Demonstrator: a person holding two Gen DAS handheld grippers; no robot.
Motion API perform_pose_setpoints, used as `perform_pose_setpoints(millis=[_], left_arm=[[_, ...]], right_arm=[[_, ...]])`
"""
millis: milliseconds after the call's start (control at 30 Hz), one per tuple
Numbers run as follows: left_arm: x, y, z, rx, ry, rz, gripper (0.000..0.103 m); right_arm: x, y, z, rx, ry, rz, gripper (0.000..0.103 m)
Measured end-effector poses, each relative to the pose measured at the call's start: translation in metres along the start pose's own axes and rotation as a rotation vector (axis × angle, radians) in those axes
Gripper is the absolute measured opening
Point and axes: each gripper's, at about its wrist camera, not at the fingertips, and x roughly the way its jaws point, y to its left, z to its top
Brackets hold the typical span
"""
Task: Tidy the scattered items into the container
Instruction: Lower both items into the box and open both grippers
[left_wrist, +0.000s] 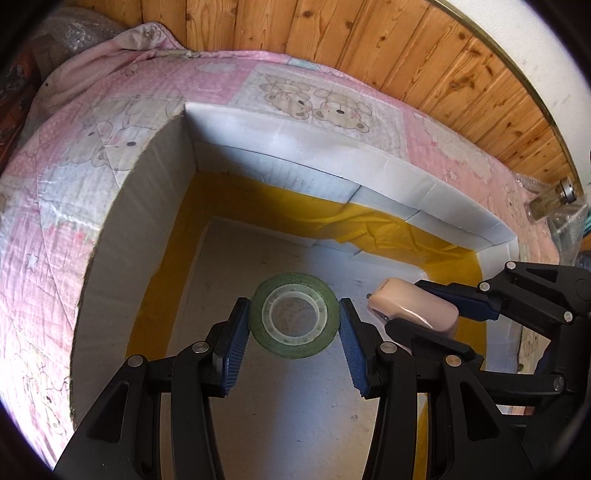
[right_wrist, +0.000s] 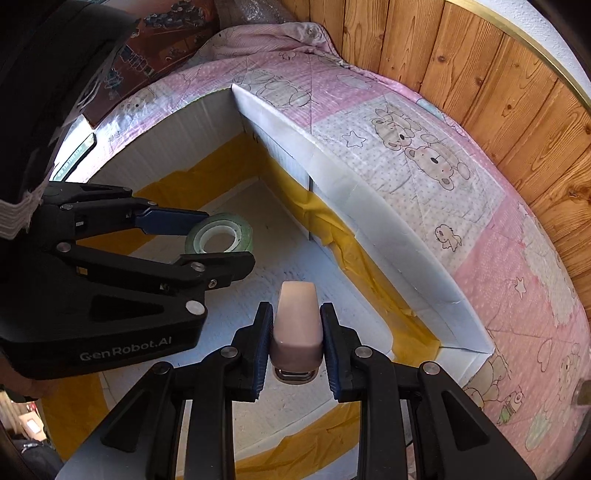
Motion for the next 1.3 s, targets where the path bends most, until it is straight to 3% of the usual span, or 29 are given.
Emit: perform_pose_setpoints(millis=[200,600,933,1300], left_arm=[[0.013,-0.002,0.004,0.023,0.013,0.026,0.049],[0.026,0.004,0.004,0.027,0.034,0.053,0.050],[0.027,0.013,0.002,0.006,0.056,0.072,0.051],[-0.001,0.008,-0.012,0.033,0.053,0.104,0.058]], right_arm=[[0.008,0.000,0.003,-0.008,0.032,0.006,0.027],[0.022,0.013,0.000,-0.131,0.090,-0.089,0.027],[0.011,0.005,-0.001,-0.078,0.088,-0.080,0.029],[-0.026,0.011,-0.027,-0.030,0.055,-0.040,0.029]])
